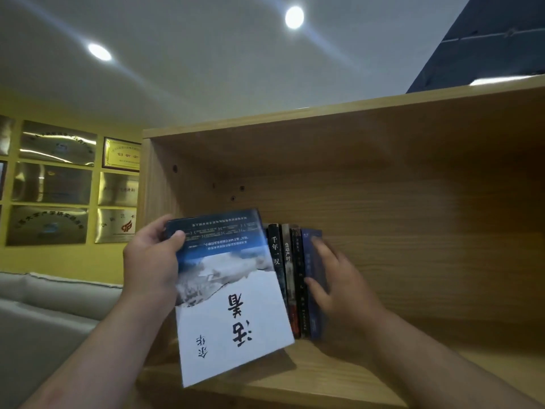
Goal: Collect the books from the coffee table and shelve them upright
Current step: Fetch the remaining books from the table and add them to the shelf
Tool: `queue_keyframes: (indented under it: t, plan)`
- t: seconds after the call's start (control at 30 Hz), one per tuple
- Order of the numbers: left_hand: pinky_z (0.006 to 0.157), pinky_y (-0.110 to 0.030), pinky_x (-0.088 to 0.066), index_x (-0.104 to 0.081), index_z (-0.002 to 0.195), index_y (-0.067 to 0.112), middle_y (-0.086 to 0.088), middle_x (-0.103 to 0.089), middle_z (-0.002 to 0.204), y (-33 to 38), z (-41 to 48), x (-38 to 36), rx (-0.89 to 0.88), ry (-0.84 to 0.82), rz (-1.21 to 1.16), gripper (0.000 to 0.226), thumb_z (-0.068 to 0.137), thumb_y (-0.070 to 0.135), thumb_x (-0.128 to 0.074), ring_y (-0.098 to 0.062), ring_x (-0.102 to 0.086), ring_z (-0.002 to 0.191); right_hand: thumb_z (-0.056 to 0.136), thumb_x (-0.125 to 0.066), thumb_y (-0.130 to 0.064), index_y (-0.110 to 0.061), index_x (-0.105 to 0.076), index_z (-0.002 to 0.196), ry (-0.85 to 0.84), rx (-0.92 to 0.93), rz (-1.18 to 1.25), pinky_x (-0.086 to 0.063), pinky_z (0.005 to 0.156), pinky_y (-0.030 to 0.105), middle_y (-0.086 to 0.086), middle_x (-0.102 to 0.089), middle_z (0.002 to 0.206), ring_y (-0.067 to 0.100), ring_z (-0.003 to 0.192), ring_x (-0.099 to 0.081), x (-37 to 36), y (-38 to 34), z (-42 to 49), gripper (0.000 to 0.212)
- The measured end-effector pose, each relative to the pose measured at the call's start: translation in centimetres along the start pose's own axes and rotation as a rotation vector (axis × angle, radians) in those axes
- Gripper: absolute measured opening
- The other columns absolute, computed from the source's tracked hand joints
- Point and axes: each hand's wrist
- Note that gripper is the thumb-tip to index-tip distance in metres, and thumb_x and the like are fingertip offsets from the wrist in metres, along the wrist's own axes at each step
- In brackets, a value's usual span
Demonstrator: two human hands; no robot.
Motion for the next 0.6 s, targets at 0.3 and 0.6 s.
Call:
queue_keyframes:
  t: [0.3,0.6]
  plan:
    - [0.043,-0.035,-0.057,-0.060,0.106,0.006,-0.021,-0.066,0.091,-1.8,-2.3,-4.9,0.632,-0.375,-0.023,0.011,0.098,0.003,-0.052,-0.030,-0.072,0.052,0.089,-0.077,-0.030,-0.016,-0.062,0.129,0.196,0.751,-0.293,-0.040,0.116,0.043,0.011,-0.061,0.143,0.026,0.137,-0.054,4.3,0.0,-0.8,0.045]
    - [0.107,-0.033,-0.042,-0.055,0.130,0.039,0.017,-0.049,0.131,-7.9,-2.1,-4.1,-0.536,-0.660,0.944,0.037,0.093,0.034,-0.062,-0.015,-0.044,0.135,0.102,-0.043,-0.051,-0.014,-0.067,0.112,0.282,0.520,-0.112,-0.053,0.083,0.026,0.005,-0.076,0.102,0.018,0.095,-0.069,10.5,1.7,-3.0,0.045]
Point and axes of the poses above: each hand's wrist, its own z-axis towards the middle knuckle, its own x-axis out of the back of the hand, y = z × x
